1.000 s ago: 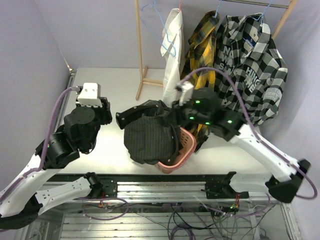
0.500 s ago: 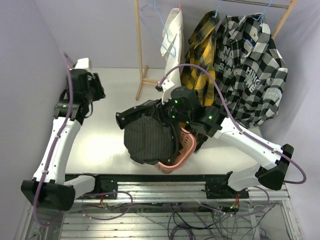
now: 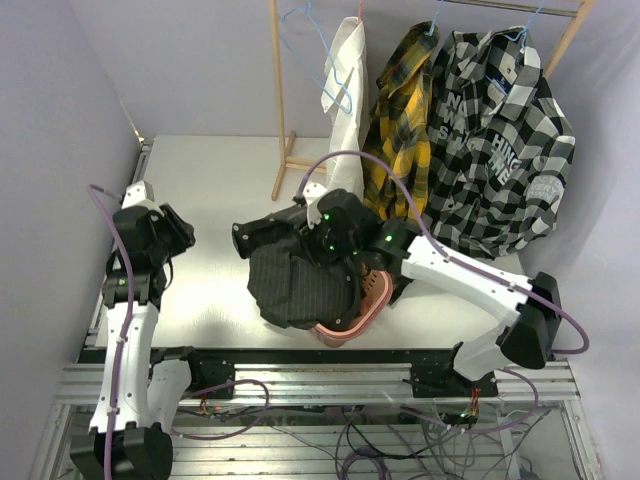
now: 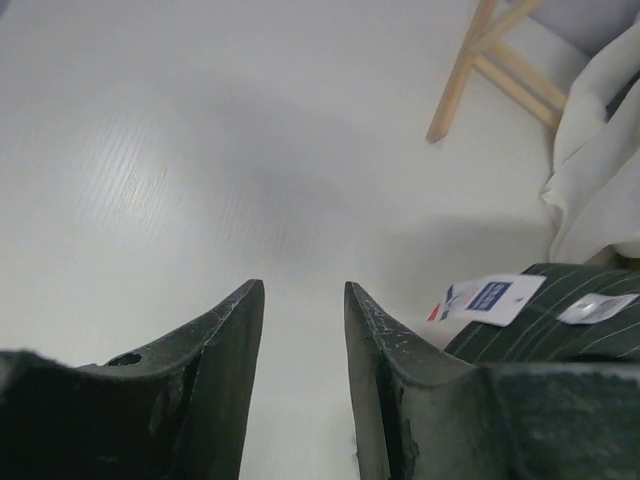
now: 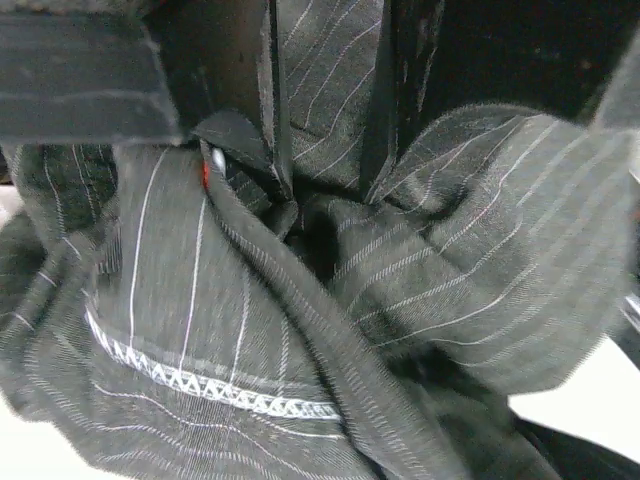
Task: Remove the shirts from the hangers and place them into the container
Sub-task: Place the shirt in the bin.
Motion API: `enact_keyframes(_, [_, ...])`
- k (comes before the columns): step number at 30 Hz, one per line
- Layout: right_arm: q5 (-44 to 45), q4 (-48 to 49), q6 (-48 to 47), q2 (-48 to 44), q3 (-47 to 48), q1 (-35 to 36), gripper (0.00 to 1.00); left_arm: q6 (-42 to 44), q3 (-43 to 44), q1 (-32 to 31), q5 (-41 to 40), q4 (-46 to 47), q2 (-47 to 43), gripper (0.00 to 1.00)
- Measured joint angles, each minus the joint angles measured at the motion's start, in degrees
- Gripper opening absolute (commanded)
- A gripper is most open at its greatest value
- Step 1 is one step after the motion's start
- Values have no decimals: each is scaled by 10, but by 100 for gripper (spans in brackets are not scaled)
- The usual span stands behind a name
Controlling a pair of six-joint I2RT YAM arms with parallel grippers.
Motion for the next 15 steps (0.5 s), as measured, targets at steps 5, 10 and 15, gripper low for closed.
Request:
enact_keyframes(5, [-11,19,17,30,-98,0,33,9,-47,1,-5,-13,-44,47])
enact_keyframes(10, [-25,37,47,34,-186,0,32,17,-45,1,1,-13,-34,48])
enact_keyframes(15, [-35,72,75,36,-236,0,32,20,-45,1,26,-13,-9,46])
